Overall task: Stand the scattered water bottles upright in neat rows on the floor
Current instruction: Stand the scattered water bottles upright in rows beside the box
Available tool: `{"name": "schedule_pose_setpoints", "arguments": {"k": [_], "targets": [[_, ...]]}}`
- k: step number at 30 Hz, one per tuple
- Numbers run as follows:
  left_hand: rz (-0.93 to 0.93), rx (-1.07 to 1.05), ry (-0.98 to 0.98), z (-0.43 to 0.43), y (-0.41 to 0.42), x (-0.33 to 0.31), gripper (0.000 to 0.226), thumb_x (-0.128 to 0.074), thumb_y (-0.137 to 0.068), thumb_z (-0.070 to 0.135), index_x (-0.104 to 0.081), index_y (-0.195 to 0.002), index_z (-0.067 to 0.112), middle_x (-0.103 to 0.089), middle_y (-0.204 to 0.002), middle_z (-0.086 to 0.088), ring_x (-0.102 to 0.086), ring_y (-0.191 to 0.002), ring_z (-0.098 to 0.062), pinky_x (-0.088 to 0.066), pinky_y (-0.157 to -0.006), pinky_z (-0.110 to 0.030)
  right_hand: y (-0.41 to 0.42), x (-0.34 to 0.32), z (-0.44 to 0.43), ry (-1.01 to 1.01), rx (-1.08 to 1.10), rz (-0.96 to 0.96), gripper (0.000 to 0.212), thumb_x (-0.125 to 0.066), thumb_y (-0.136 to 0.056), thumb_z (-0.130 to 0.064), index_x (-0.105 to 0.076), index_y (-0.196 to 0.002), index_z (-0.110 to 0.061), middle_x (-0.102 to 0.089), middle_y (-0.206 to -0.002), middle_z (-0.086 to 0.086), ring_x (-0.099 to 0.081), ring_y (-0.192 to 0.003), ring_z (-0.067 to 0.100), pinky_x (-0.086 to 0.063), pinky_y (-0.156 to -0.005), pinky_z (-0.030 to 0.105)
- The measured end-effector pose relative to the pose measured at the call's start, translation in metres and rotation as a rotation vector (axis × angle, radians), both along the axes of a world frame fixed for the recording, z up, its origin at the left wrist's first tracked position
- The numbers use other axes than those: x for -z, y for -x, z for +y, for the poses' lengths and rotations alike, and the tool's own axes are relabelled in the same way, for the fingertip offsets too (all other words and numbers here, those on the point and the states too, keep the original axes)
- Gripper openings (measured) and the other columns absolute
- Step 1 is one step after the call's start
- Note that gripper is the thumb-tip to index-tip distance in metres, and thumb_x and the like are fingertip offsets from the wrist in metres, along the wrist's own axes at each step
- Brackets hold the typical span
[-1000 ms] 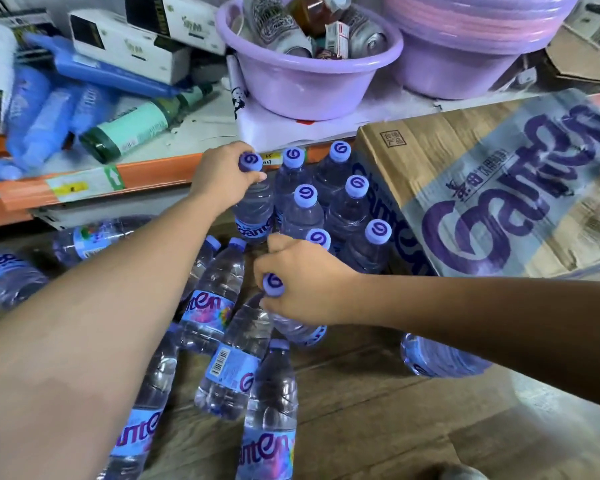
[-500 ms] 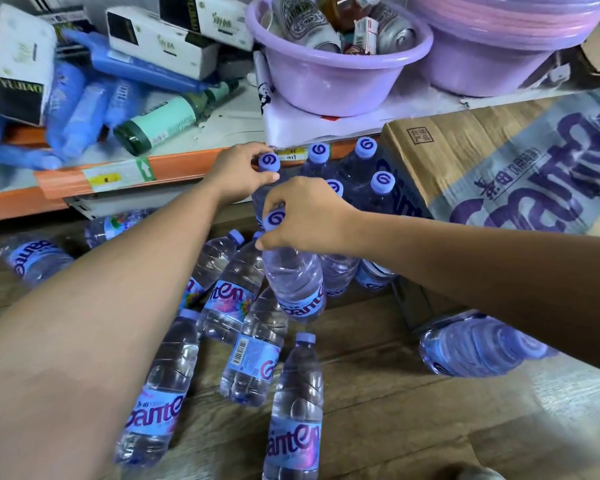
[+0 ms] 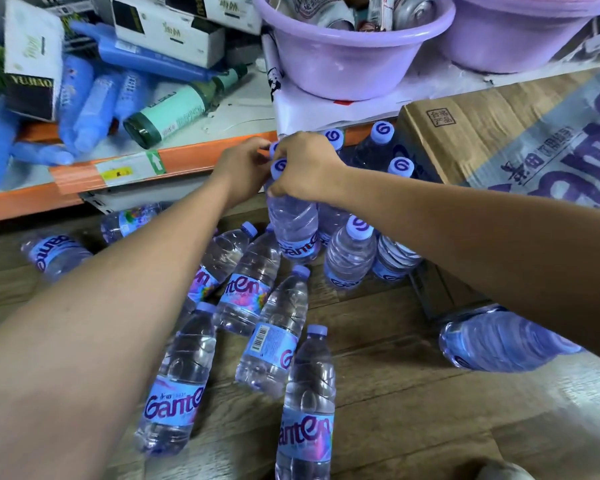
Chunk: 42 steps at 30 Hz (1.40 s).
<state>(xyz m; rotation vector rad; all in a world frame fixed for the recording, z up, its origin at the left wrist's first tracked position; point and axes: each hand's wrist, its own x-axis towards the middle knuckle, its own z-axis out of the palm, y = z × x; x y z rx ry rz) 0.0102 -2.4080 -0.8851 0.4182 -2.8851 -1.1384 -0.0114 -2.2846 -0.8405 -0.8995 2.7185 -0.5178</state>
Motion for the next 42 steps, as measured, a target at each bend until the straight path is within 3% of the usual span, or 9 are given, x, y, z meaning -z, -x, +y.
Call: {"name": "schedule_pose_setpoints", "arguments": {"k": [6, 10, 15, 18, 21, 25, 28, 35, 42], "targets": [[-0.050, 0.006, 0.073, -0.008, -0.009, 0.012, 0.033, -0.054, -0.093, 0.010, -0.056, -0.126, 0.012, -0.064, -0.117, -0.016, -0.059, -0.098, -0.024, -0.041, -0.079, -0.022, -0.004, 0.018, -0.001, -0.084, -0.090, 0.002, 0.008, -0.055, -0.087, -0.013, -0.061, -0.085, -0.008, -0.058, -0.089, 0.010, -0.052, -0.096, 0.029, -0.040, -0.063, 0.023], [-0.107, -0.034, 0.080, -0.006, -0.008, 0.013, 0.036, -0.055, -0.092, 0.017, -0.054, -0.129, 0.019, -0.064, -0.115, -0.015, -0.059, -0.109, -0.029, -0.042, -0.088, -0.028, -0.003, 0.021, 0.007, -0.086, -0.138, 0.062, 0.048, -0.061, -0.085, -0.023, -0.023, -0.058, -0.018, -0.039, -0.088, 0.007, -0.038, -0.083, 0.021, -0.032, -0.063, 0.027], [-0.114, -0.024, 0.052, -0.003, -0.006, 0.017, 0.041, -0.057, -0.092, 0.020, -0.048, -0.132, 0.024, -0.062, -0.116, -0.011, -0.057, -0.102, -0.023, -0.037, -0.086, -0.023, 0.000, 0.025, 0.017, -0.068, -0.160, 0.045, 0.021, -0.066, -0.084, -0.025, -0.052, -0.088, -0.011, -0.049, -0.112, 0.012, -0.048, -0.090, 0.025, -0.035, -0.071, 0.029], [-0.127, -0.039, 0.038, -0.006, -0.003, 0.021, 0.041, -0.054, -0.093, 0.017, -0.047, -0.133, 0.025, -0.060, -0.108, -0.011, -0.057, -0.097, -0.026, -0.044, -0.087, -0.030, -0.003, 0.025, 0.022, -0.117, -0.190, 0.063, 0.035, -0.063, -0.088, -0.025, -0.055, -0.116, -0.007, -0.045, -0.129, 0.014, -0.055, -0.104, 0.030, -0.038, -0.074, 0.030], [-0.158, -0.034, 0.041, -0.007, -0.005, 0.022, 0.042, -0.050, -0.094, 0.016, -0.045, -0.135, 0.026, -0.057, -0.098, -0.011, -0.056, -0.089, -0.025, -0.044, -0.081, -0.030, -0.006, 0.026, 0.022, -0.143, -0.217, 0.100, 0.038, -0.063, -0.088, -0.027, -0.053, -0.118, -0.006, -0.043, -0.131, 0.014, -0.057, -0.103, 0.034, -0.043, -0.077, 0.035], [-0.298, -0.025, 0.143, -0.009, -0.013, 0.026, 0.052, -0.052, -0.094, 0.021, -0.034, -0.143, 0.017, -0.060, -0.126, -0.017, -0.057, -0.116, -0.031, -0.041, -0.096, -0.032, -0.014, 0.023, 0.030, -0.132, -0.219, 0.377, 0.049, -0.067, -0.083, -0.029, -0.052, -0.122, -0.003, -0.049, -0.125, 0.019, -0.052, -0.110, 0.037, -0.048, -0.080, 0.043], [-0.359, -0.015, 0.160, -0.011, -0.019, 0.031, 0.056, -0.052, -0.087, 0.018, -0.035, -0.140, 0.010, -0.056, -0.130, -0.021, -0.054, -0.118, -0.034, -0.040, -0.096, -0.034, -0.035, 0.031, 0.035, 0.100, -0.369, 0.555, 0.031, -0.073, -0.068, -0.017, -0.065, -0.094, -0.002, -0.064, -0.090, 0.019, -0.064, -0.077, 0.035, -0.051, -0.051, 0.034], [-0.426, 0.098, 0.282, -0.003, -0.026, 0.050, 0.042, -0.054, -0.090, 0.014, -0.049, -0.131, 0.014, -0.061, -0.126, -0.013, -0.059, -0.112, -0.031, -0.044, -0.087, -0.028, -0.073, 0.085, 0.043, -0.307, -0.358, -0.149, 0.034, -0.049, -0.091, -0.009, -0.044, -0.124, -0.002, -0.047, -0.124, 0.017, -0.056, -0.110, 0.039, -0.046, -0.074, 0.039], [-0.610, 0.146, 0.438, 0.010, -0.029, 0.079, 0.049, -0.046, -0.092, 0.030, -0.037, -0.139, 0.022, -0.059, -0.128, -0.013, -0.061, -0.104, -0.033, -0.049, -0.079, -0.035, -0.074, 0.113, 0.018, -0.567, -0.267, -0.283, 0.048, -0.044, -0.093, -0.011, -0.037, -0.140, -0.003, -0.043, -0.140, 0.020, -0.049, -0.125, 0.036, -0.048, -0.093, 0.040]]}}
